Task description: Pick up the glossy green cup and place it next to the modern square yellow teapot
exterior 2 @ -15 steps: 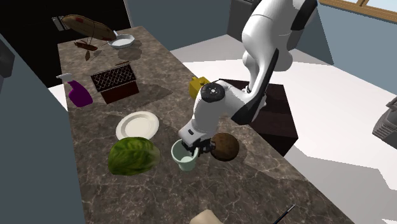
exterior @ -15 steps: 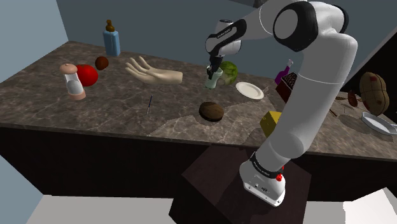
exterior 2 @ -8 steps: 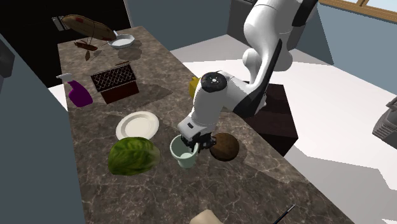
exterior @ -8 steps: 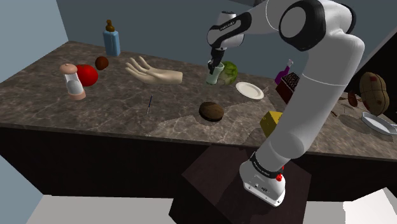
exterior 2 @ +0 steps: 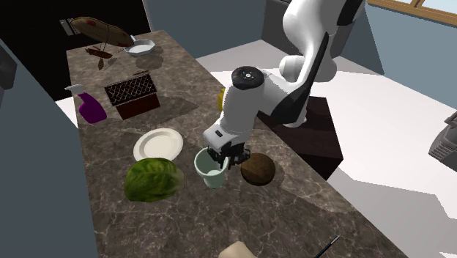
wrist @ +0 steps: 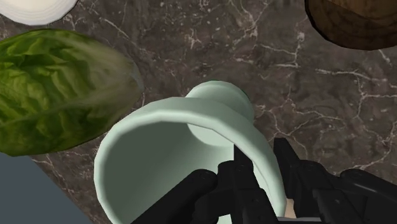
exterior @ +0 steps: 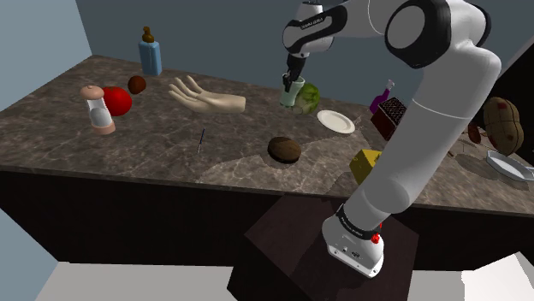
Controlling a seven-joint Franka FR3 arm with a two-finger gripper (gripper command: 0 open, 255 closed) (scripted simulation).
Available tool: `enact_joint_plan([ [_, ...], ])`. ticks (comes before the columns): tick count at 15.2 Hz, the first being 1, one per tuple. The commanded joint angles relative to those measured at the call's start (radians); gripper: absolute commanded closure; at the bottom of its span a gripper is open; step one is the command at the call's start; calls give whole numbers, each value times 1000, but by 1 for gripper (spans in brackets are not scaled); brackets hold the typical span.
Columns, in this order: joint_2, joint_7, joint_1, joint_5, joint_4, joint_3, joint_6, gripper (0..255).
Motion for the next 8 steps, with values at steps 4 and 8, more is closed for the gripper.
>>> enact_joint_plan([
  [4, -23, 0, 2, -8, 42, -1, -63, 255],
  [8, -40, 0, 4, -14, 77, -2, -114, 255],
])
